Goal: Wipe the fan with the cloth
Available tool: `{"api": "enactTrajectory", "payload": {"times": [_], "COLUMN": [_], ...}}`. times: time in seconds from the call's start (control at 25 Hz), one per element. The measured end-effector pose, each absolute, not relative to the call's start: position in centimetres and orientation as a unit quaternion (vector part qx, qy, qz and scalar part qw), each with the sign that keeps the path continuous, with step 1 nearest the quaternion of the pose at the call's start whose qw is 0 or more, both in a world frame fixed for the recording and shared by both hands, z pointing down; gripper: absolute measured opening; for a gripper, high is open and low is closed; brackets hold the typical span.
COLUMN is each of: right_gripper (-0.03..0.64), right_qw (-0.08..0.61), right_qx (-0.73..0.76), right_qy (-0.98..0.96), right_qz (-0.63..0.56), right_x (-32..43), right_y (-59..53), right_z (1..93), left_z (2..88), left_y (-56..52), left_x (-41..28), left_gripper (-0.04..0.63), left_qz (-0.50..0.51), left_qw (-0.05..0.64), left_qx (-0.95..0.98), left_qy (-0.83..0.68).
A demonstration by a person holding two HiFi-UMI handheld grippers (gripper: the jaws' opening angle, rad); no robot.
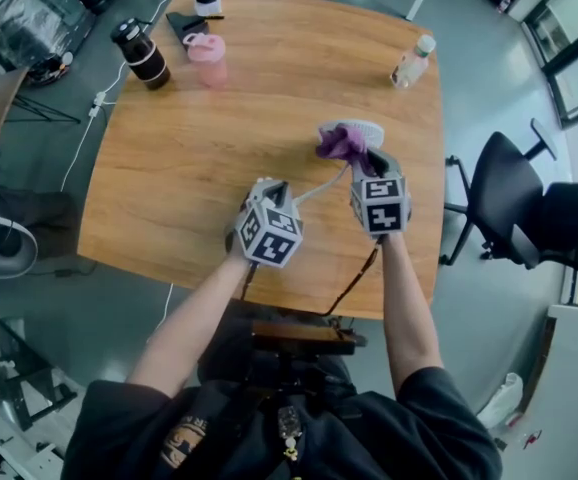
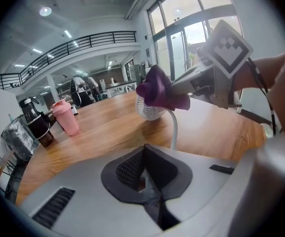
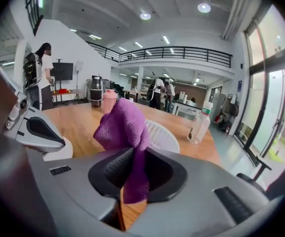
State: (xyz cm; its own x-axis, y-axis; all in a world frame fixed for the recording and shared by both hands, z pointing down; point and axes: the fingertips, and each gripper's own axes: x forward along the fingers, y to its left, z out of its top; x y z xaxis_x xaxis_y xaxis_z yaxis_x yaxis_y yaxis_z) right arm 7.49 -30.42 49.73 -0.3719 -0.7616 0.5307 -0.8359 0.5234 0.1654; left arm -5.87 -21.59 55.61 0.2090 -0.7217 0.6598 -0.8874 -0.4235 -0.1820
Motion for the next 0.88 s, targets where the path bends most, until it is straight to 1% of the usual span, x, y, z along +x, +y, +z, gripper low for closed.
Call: {"api": "enactTrajectory", "payload": {"times": [0.24,0.32,0.44,0.6,0.88], "right_gripper": [0.074,0.074,0.075,0.075,0.075], "right_qw": [0.339,0.336,0.308,0.284,0.256], "right_qx": [0.434,0.428,0.439,0.474,0.529], "right_qy": [-0.834,-0.838,-0.844,-0.834,-0.808], "right_qz": [0.043,0.034,0.017,0.015,0.051], "right_x": [2.9,1.8,1.3,3.9,11.0], "right_y": [-30.4,-30.5,-31.1,-32.5,-34.2], "right_z": [51.4,50.7,47.9,45.6,45.6], "left_z": [55.8,55.7,55.6,55.7,55.6], "left_y": [-21.7,-21.7,-21.7,-21.7,-21.7], "left_x": [-5.8,-5.8,-5.9,-5.9,-5.6], "left_gripper": [0.005,0.005,0.005,0.005,0.005], "left_qz": [0.347,0.347,0.347,0.35,0.359], "left_qw": [0.121,0.121,0.119,0.117,0.11], "left_qx": [0.771,0.771,0.772,0.77,0.764], "left_qy": [-0.521,-0.521,-0.52,-0.52,-0.525]}}
